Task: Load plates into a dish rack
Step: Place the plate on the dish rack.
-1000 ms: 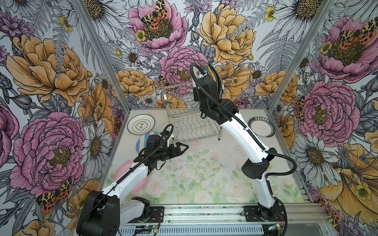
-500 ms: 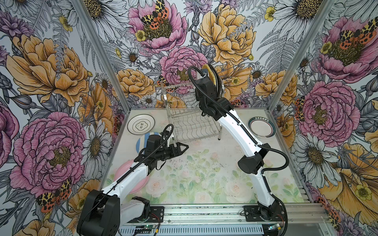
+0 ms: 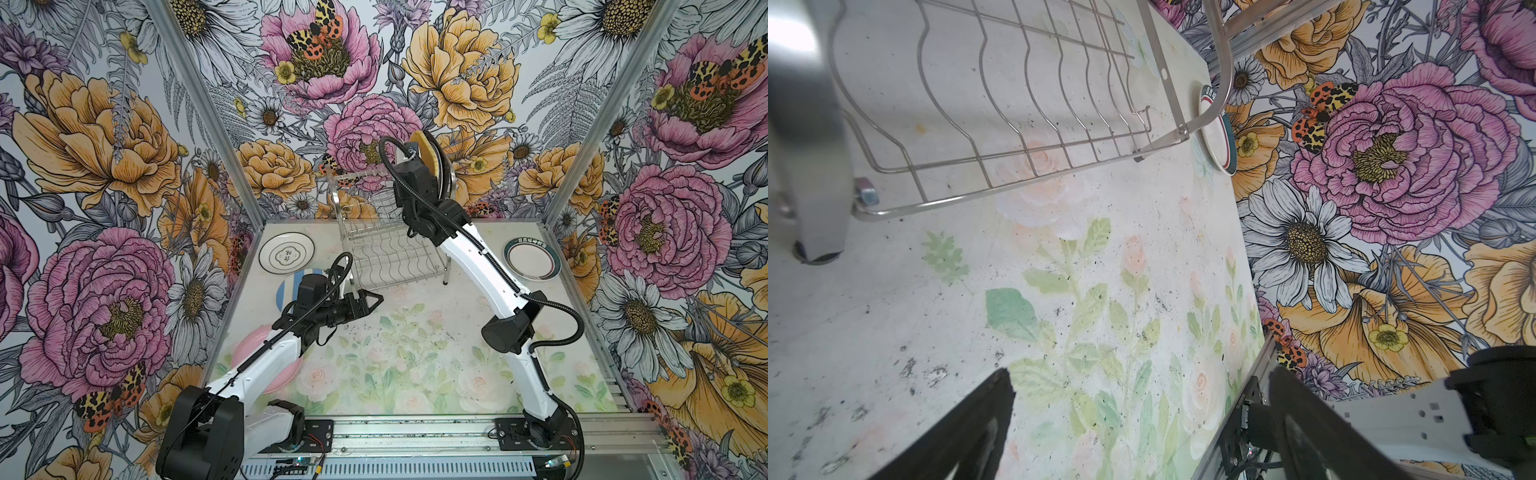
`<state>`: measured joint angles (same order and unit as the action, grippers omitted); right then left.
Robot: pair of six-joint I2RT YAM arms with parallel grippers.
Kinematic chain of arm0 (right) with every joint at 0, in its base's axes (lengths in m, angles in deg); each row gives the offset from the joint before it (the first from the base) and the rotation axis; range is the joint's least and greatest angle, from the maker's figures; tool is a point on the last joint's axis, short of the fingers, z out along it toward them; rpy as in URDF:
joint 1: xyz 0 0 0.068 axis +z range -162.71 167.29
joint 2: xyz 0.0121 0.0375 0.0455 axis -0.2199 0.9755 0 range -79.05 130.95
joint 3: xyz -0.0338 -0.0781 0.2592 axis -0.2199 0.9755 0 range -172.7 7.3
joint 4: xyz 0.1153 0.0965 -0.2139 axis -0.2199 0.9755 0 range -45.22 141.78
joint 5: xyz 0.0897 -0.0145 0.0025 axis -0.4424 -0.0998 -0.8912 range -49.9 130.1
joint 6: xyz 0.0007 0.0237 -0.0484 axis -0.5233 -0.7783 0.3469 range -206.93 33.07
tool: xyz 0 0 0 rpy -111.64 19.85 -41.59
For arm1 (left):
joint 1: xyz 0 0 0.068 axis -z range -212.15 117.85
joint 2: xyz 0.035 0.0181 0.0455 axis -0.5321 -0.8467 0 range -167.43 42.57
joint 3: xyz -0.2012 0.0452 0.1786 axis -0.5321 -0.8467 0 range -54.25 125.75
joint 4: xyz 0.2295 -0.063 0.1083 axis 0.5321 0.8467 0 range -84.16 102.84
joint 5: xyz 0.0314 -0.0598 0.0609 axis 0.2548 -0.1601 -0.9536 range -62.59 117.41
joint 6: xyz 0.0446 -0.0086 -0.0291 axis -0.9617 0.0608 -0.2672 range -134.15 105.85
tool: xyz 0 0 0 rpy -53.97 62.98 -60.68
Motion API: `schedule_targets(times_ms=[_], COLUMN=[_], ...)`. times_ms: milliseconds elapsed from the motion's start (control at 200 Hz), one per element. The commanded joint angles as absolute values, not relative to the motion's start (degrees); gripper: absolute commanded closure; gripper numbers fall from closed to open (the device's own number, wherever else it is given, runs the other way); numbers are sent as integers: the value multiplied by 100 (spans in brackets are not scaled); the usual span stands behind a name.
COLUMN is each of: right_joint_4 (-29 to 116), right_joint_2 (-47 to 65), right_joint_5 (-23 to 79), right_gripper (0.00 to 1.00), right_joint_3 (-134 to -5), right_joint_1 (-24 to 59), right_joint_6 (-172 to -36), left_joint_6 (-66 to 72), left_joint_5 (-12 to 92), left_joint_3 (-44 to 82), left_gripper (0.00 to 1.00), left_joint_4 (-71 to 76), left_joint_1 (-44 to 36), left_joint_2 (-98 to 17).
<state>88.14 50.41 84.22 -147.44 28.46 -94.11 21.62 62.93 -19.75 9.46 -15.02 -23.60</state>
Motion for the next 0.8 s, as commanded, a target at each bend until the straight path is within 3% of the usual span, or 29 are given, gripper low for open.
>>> schedule_targets(times_ms=[0, 505, 641, 791], right_joint_4=[8384, 8391, 8394, 8397], right_joint_2=[5098, 4974, 4903, 4824], right_joint_5=[8442, 8290, 8292, 8299], right_gripper=[100, 100, 82, 71], right_joint_3=[-14909, -14533, -14452, -14440], right_joint_1=[2837, 2843, 2843, 2860], right_joint_6=[-9340, -9426, -9425, -9400], left_joint_6=[2038, 2056, 2060, 2052], left_joint_5=[6267, 6248, 6260, 6254], left_joint_3=[-1975, -1996, -2006, -2006], left_gripper=[4, 4, 4, 4], left_joint_4=[815, 833, 843, 847], left_joint_1=[-1457, -1466, -1464, -1465], left_joint_2=[-2376, -2326, -2294, -2271])
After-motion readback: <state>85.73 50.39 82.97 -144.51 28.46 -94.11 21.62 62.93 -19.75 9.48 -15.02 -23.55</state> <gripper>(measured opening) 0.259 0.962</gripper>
